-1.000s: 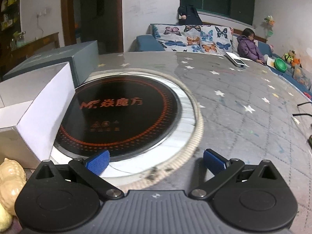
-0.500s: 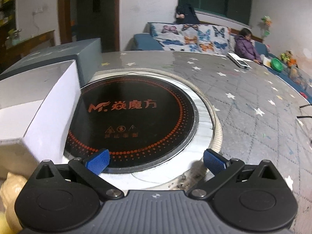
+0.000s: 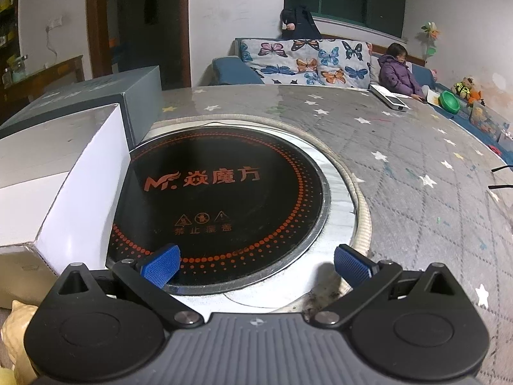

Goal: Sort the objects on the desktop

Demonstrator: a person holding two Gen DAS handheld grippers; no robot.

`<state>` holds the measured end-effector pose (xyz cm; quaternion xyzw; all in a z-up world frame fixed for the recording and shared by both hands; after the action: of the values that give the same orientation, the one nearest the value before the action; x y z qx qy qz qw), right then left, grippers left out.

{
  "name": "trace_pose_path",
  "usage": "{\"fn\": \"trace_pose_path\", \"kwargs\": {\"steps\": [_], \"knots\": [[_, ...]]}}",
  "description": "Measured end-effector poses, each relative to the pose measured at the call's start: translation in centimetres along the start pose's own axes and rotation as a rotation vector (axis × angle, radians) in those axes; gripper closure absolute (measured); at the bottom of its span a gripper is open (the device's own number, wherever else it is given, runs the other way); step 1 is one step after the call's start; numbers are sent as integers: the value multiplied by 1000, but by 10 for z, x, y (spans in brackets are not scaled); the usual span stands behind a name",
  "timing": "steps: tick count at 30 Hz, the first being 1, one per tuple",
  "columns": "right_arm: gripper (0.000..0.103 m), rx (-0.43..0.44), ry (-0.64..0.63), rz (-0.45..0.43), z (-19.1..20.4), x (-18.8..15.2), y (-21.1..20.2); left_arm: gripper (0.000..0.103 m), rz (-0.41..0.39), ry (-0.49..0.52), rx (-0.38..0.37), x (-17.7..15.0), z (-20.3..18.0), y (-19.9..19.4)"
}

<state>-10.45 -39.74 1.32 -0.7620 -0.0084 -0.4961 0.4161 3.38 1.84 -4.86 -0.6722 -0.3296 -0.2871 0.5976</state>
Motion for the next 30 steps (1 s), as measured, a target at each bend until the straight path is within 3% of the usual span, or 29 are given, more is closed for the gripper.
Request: {"fn": "trace_pose_path", "kwargs": {"steps": [12,30], "knots": [[0,-35,21,3,3,0,-1,0,-13,-73,92,-12,-21,-13],[0,-52,34,5,5,-1,-2,0,-15,-77,92,-13,-21,-14]]}}
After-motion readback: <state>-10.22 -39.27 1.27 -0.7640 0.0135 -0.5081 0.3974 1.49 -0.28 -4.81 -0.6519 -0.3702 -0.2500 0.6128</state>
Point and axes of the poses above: each gripper's, at about its wrist camera, not at the fingertips, and y roughly the way its jaws point, z to its left, x to its top, the point moved 4 cm from there along y, roughly the way its jaws point, and after that the axes turned 13 degrees about -x, right-handed, at the moved point
